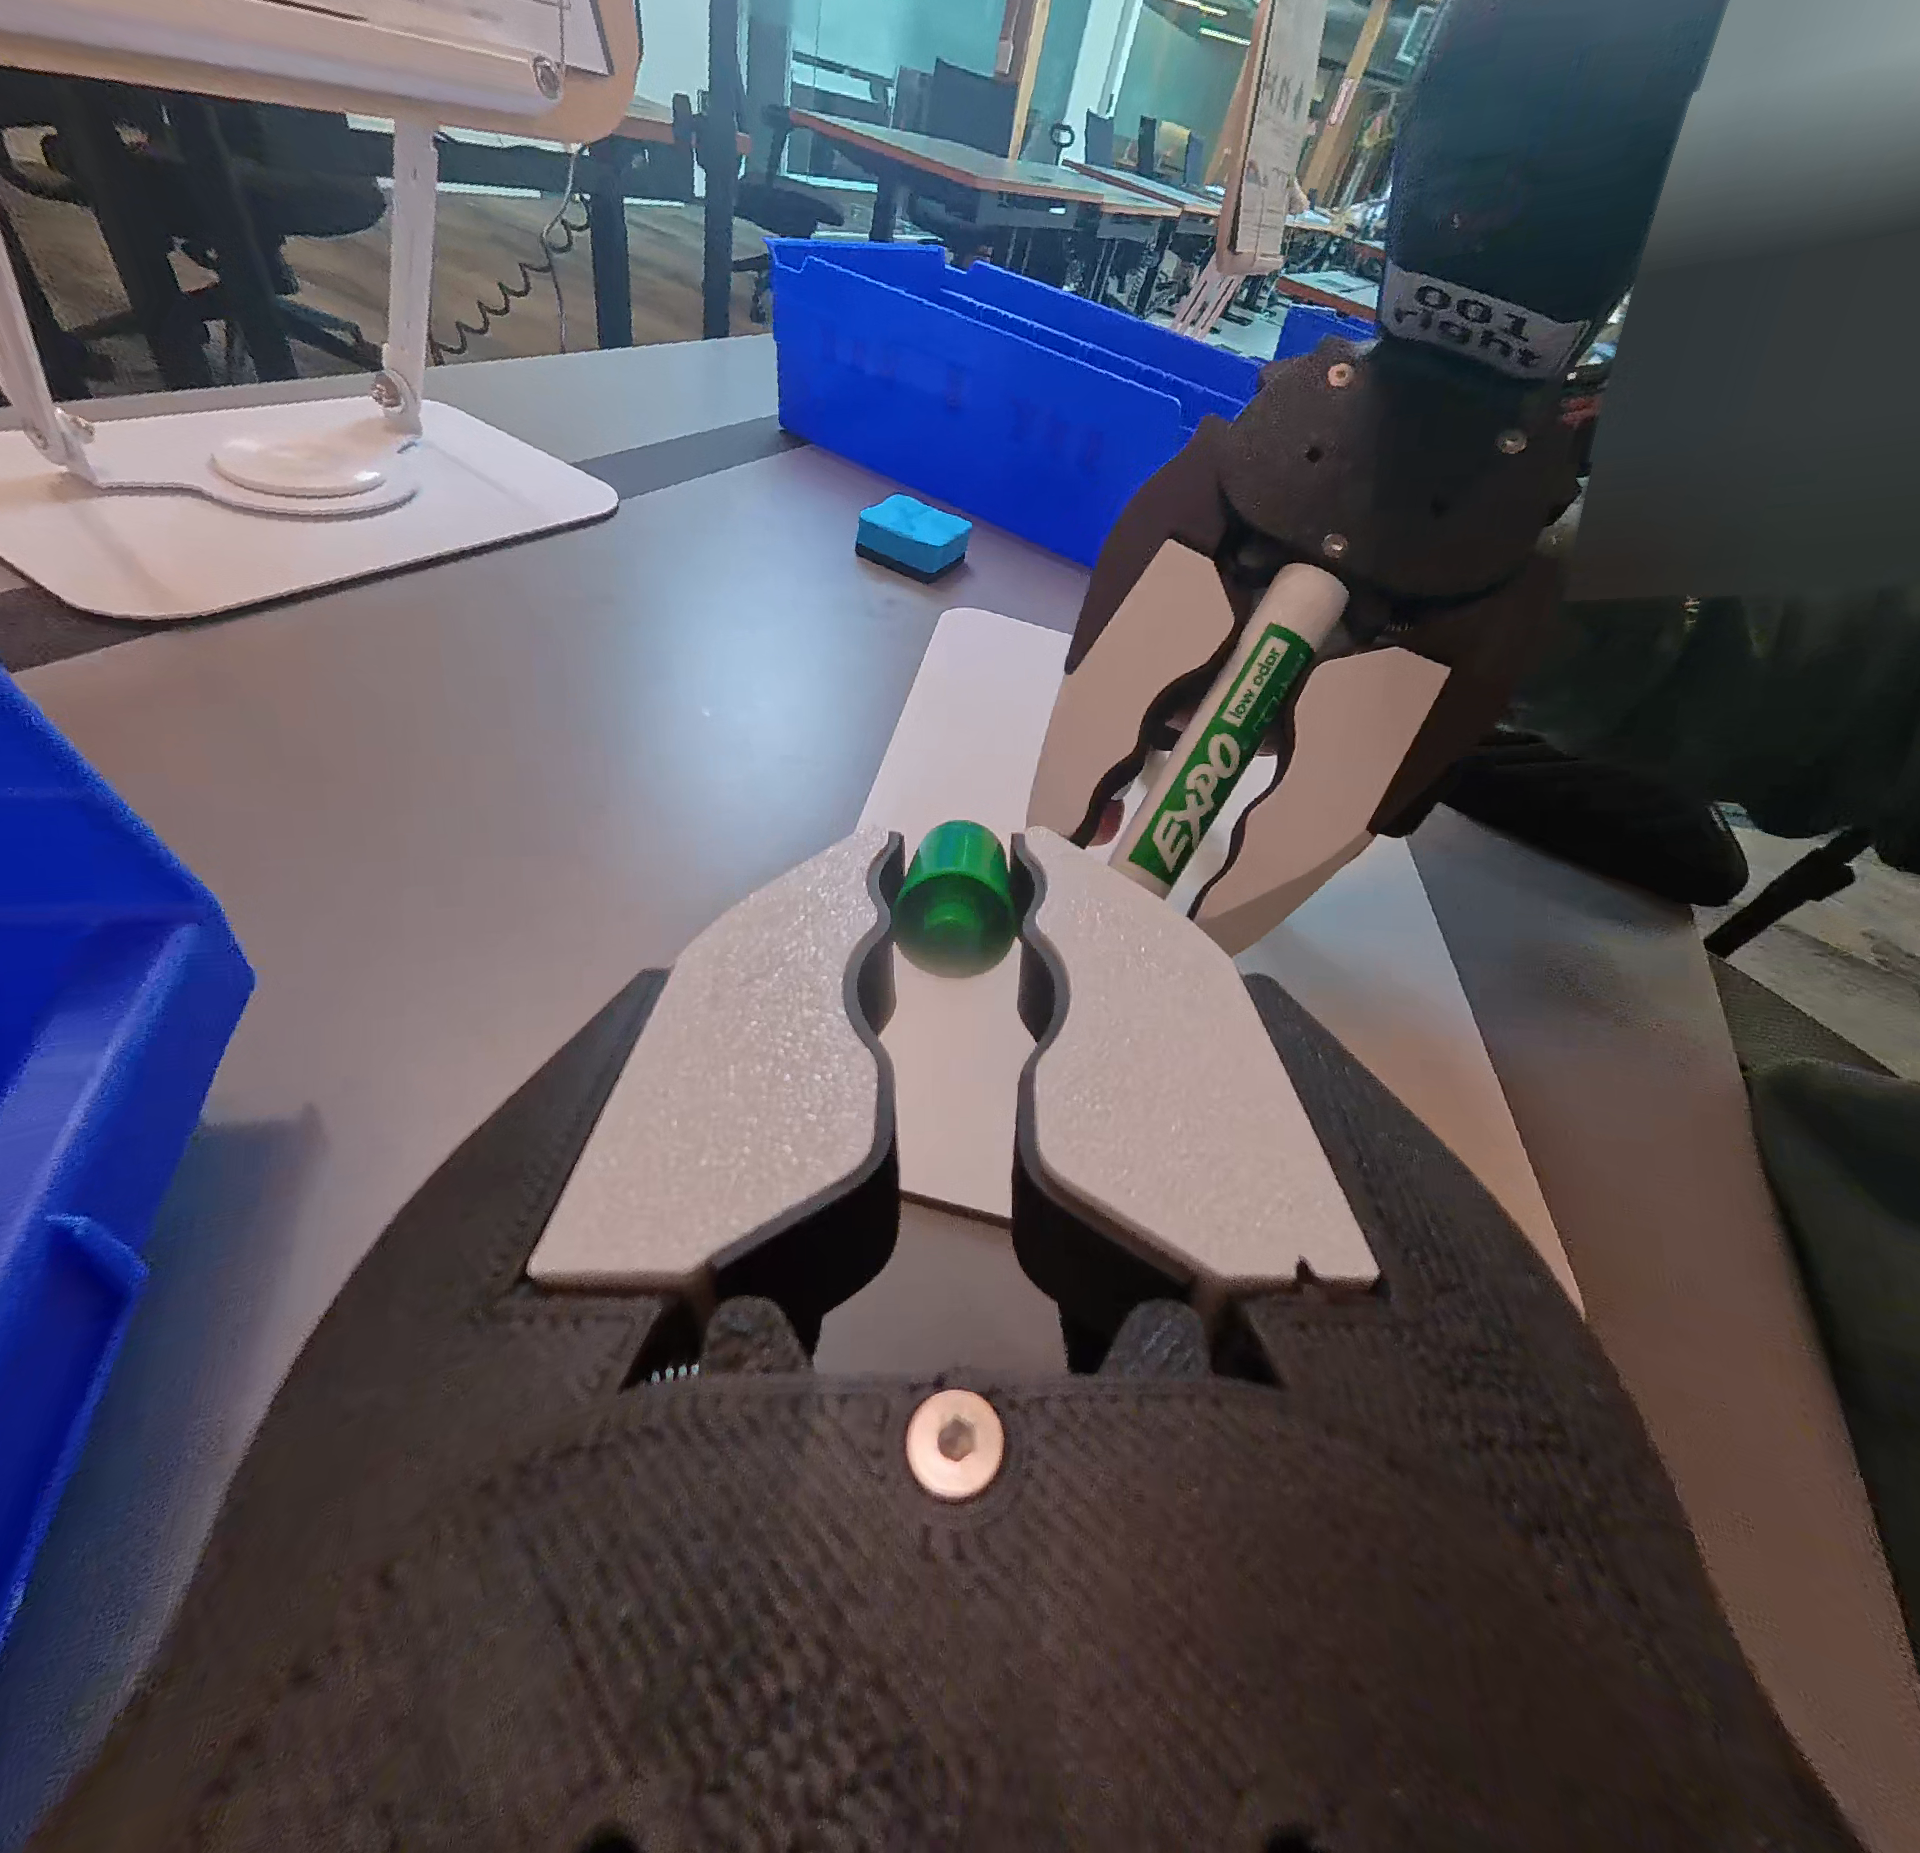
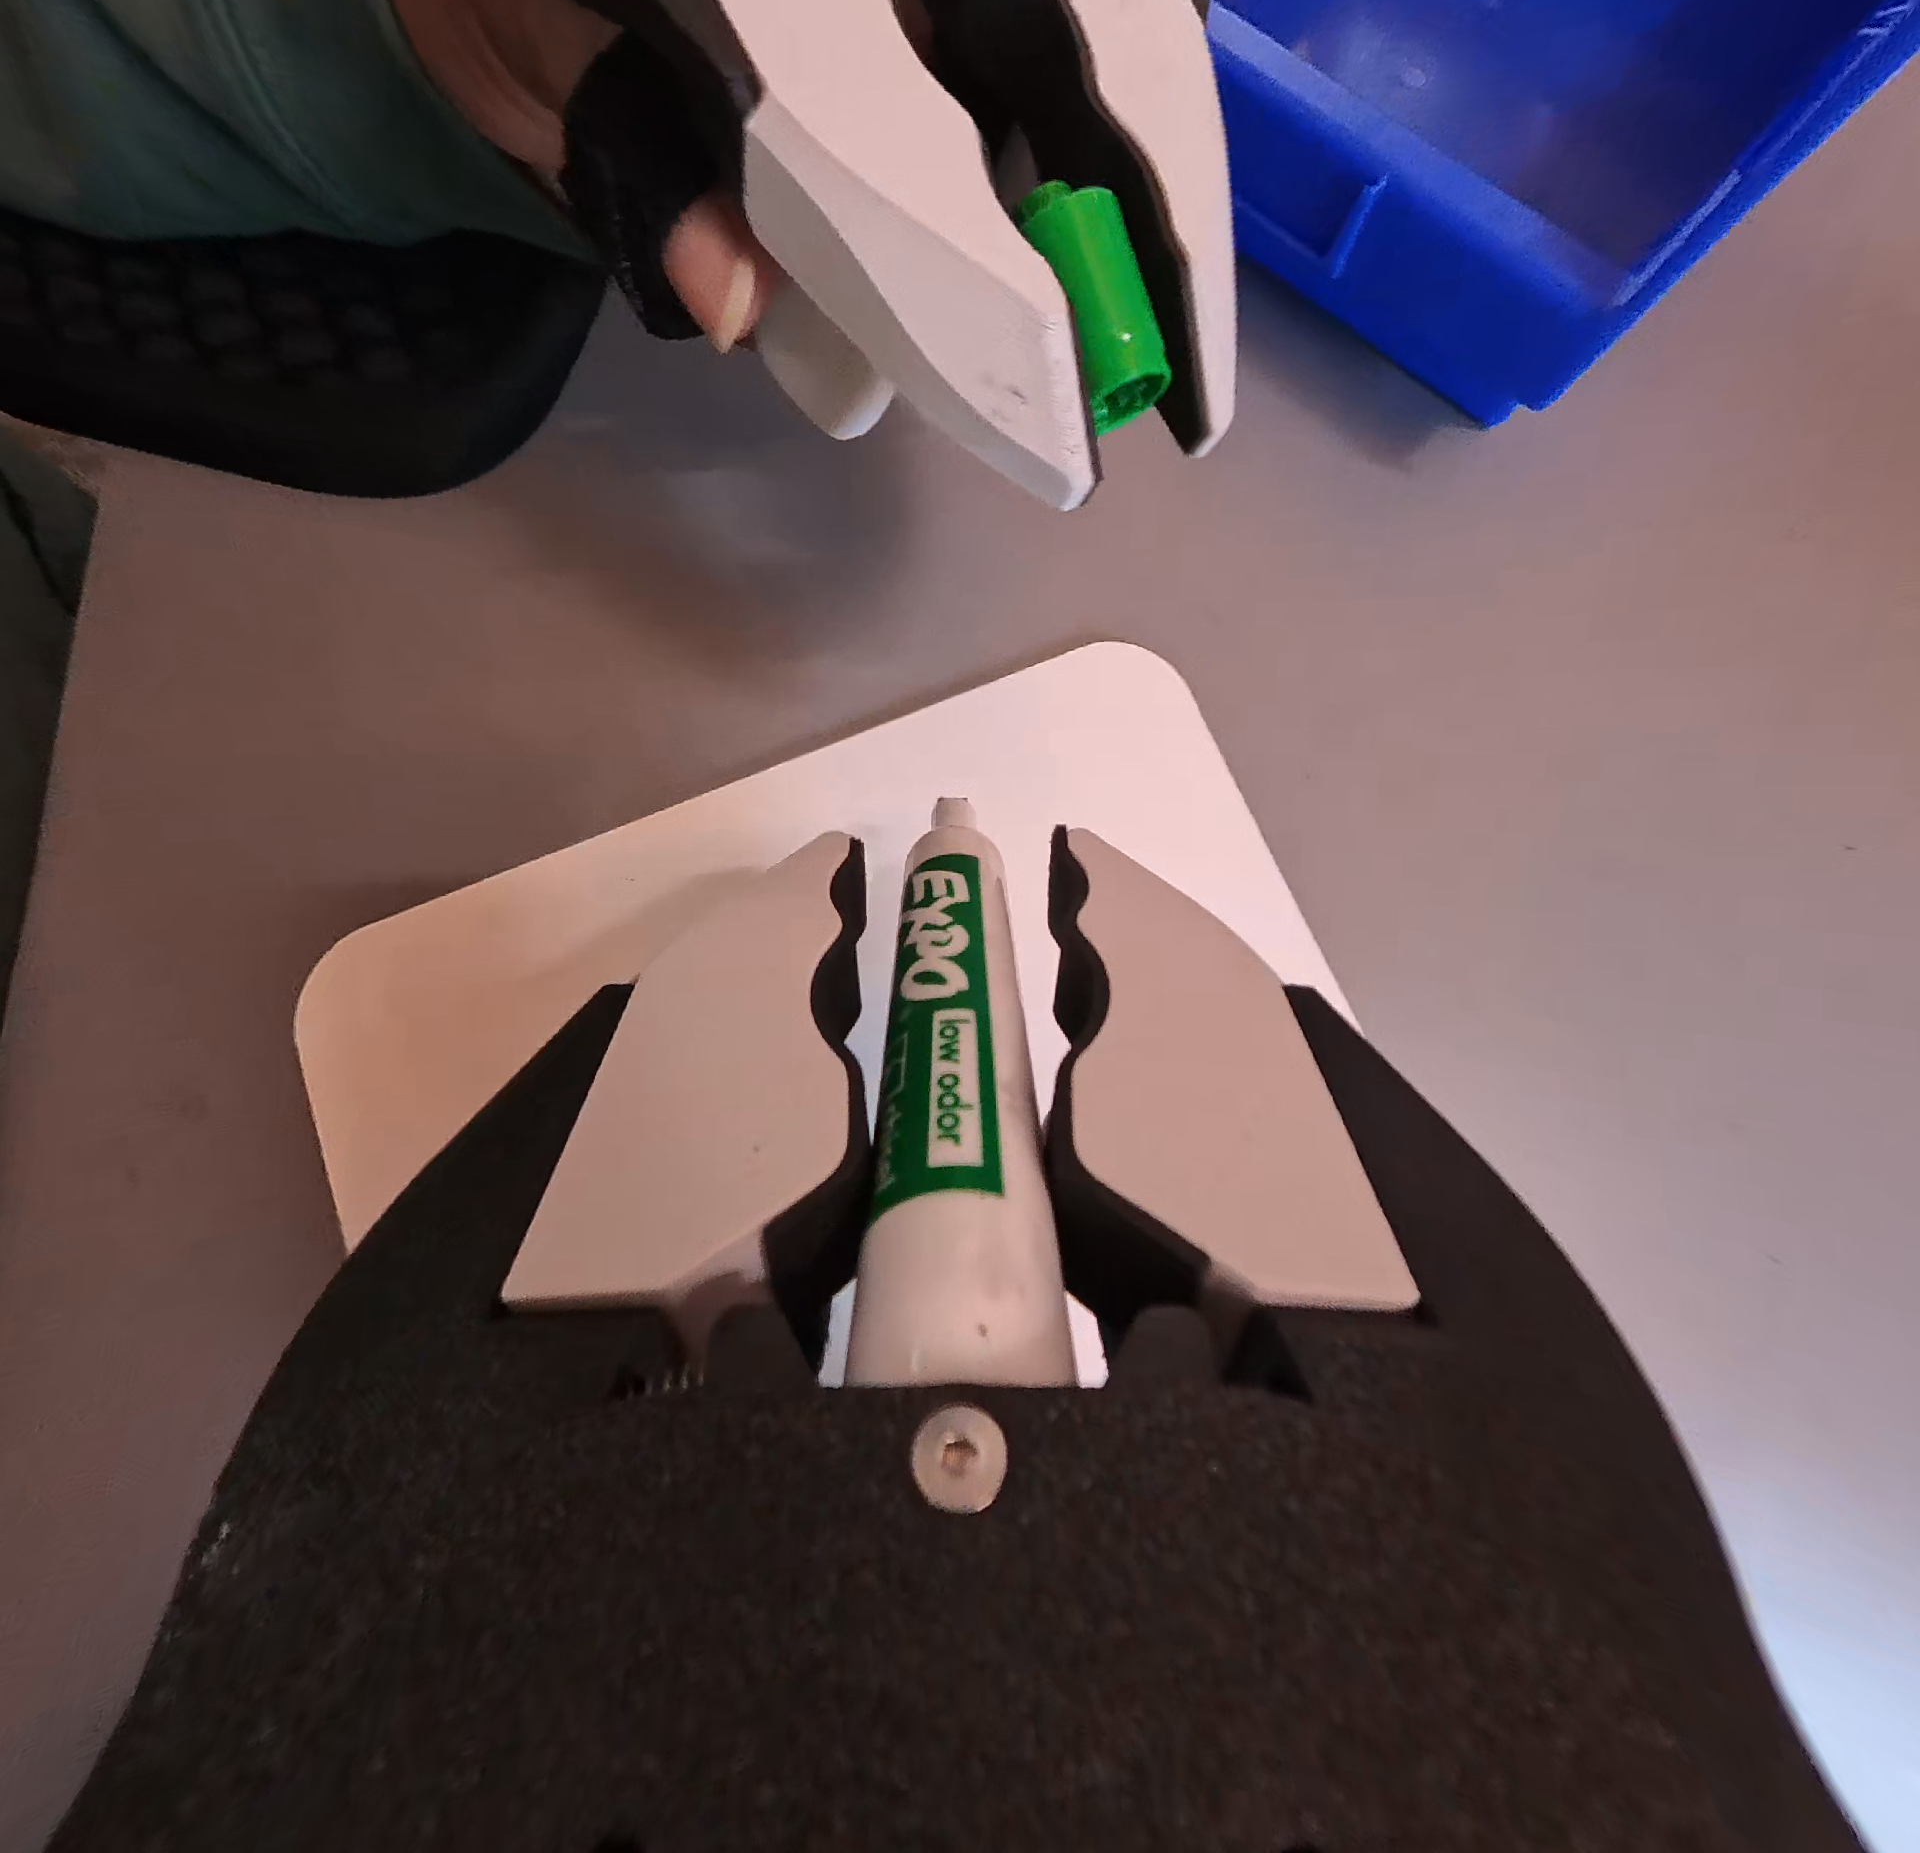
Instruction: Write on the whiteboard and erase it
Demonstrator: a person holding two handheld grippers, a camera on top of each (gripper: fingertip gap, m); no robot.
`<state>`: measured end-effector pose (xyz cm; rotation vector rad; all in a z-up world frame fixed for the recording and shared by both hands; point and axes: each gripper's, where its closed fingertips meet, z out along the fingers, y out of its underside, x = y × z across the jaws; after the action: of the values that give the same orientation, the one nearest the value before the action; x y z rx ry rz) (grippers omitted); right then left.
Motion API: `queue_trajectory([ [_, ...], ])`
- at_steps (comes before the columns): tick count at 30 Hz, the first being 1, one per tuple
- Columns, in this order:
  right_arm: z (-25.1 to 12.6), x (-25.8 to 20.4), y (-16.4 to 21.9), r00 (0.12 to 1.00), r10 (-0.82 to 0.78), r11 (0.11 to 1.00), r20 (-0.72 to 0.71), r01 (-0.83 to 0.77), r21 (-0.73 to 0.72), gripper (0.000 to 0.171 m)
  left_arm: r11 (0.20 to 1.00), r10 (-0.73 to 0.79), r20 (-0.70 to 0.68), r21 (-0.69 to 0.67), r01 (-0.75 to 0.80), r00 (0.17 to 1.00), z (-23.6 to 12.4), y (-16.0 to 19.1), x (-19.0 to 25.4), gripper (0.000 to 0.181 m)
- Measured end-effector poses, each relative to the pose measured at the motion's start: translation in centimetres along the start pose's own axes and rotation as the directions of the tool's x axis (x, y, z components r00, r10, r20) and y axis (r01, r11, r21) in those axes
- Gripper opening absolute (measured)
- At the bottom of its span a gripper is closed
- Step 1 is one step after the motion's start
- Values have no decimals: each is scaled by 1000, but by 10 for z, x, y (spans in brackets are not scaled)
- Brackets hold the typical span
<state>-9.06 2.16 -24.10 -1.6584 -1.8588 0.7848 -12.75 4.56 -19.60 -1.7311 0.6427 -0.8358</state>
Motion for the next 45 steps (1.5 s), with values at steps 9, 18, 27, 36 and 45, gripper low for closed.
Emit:
queue_trajectory([
  [9,-8,-8,-4,999,-27,999,-25,28,16,34,999,14,-5,-35,-14,1000,3,7,0,19],
  [18,-6,-3,0,998,-64,998,-3,64,30,34,1000,9,-12,-24,-10,1000,2,4,1,19],
  [27,1,-2,2,996,-87,996,23,87,2,34,1000,14,-8,-15,-14,1000,0,2,1,19],
  [36,-3,17,10,998,32,998,-58,-34,-44,34,995,19,74,-98,-12,997,1,16,-13,19],
  [45,-2,15,9,998,25,998,-56,-28,-50,34,995,-6,46,-102,11,999,1,16,-9,19],
])
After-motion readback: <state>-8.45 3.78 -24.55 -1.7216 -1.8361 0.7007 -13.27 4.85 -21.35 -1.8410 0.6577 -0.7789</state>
